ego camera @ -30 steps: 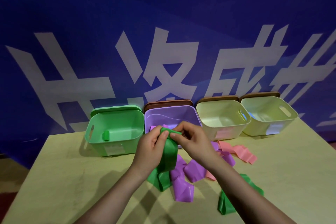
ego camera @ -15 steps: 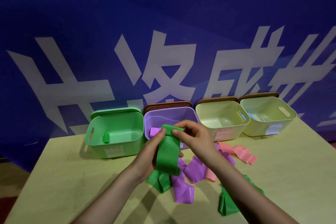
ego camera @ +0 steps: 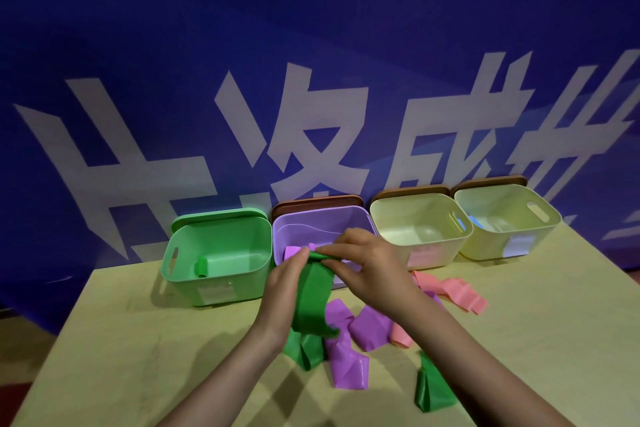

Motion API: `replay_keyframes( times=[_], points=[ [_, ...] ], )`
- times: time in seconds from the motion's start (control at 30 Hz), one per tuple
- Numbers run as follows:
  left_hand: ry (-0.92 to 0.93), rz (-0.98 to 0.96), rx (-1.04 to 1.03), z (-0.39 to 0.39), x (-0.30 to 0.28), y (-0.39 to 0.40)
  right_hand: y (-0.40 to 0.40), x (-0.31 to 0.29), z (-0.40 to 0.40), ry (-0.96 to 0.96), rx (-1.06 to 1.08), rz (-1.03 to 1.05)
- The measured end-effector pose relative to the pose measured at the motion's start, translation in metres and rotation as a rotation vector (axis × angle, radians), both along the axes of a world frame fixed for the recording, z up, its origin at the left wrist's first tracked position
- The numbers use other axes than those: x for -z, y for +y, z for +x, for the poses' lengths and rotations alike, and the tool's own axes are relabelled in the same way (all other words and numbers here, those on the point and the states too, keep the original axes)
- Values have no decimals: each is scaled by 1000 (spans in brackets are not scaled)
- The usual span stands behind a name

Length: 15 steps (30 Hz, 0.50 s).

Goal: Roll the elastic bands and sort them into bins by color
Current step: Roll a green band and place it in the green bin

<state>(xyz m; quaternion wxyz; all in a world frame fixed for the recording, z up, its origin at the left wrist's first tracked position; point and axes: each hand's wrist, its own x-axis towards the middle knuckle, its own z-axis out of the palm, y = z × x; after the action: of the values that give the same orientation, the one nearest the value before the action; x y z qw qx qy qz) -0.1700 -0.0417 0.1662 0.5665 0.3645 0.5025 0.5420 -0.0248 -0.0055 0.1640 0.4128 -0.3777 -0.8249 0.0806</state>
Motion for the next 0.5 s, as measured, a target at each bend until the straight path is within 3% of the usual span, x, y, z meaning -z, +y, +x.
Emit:
replay_keyframes(
  times=[0.13, 0.37, 0.5],
  points=[
    [30, 51, 6, -1, -1, -1, -2, -7, 5, 18, -107, -181],
    [116, 123, 91, -5, 1, 2, -2, -1, -2, 306, -31, -563],
    [124, 98, 77, -8, 3, 3, -3, -2, -5, 385, -44, -581]
  ],
)
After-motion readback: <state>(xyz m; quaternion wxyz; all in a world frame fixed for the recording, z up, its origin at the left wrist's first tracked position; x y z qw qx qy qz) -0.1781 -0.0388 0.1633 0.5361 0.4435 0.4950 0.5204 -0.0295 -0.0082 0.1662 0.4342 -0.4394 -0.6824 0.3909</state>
